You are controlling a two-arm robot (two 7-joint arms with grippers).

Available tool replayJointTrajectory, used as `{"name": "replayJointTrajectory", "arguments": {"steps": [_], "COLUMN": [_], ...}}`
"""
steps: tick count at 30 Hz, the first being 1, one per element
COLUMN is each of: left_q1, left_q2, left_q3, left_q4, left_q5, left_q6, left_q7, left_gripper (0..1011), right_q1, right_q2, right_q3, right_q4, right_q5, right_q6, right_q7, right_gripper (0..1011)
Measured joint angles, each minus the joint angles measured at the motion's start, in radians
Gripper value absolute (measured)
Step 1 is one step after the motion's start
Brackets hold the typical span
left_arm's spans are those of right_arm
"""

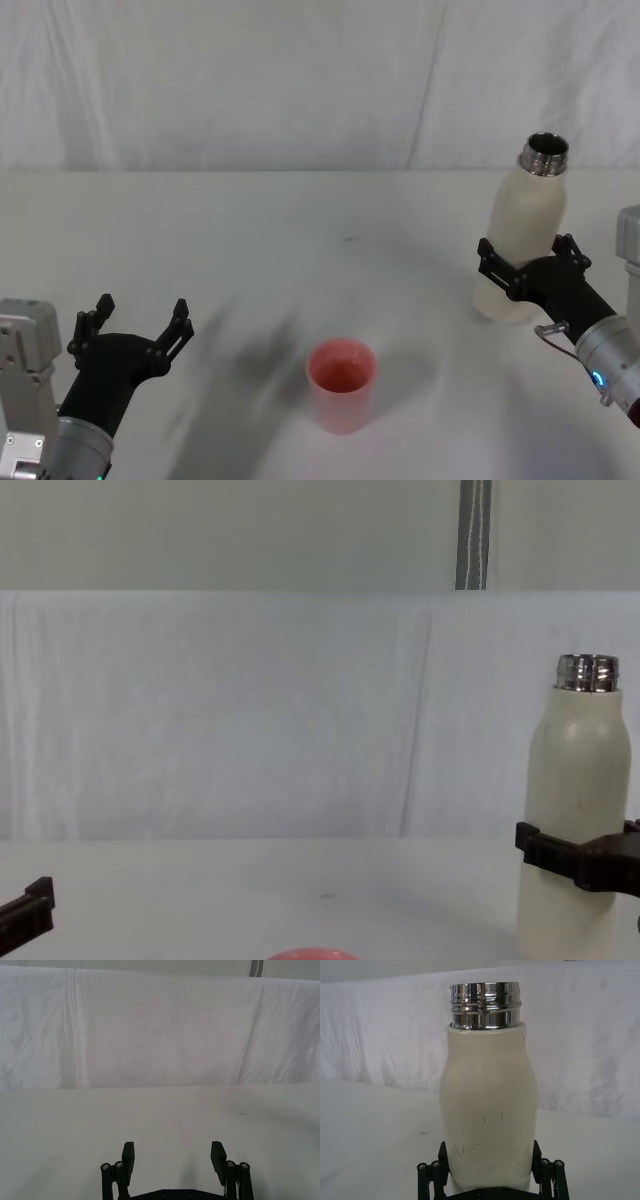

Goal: Grasp the thermos with one hand and pour water into the cup lid.

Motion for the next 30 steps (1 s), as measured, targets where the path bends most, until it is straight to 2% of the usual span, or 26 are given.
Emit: {"name": "replayJointTrajectory", "arguments": {"steps": [9,30], "left_q1": [0.000,0.000], "left_q2": [0.000,0.000], "left_q3": [0.000,0.000], "left_q4": [0.000,0.000], "left_q5": [0.000,0.000], "left_q6": [0.000,0.000], "left_q7": [0.000,0.000], "left_gripper": [1001,1001], "right_q1": [0.025,0.071], "right_q2": [-0.014,-0.037], "right_q3": [-0.003,-0.019], "right_q4": [0.045,0.102], "right_q5": [-0.010,-0.023], "right_q6": [-0.014,-0.028], "right_q7": [-0.001,0.012], "right_gripper": [950,950]}}
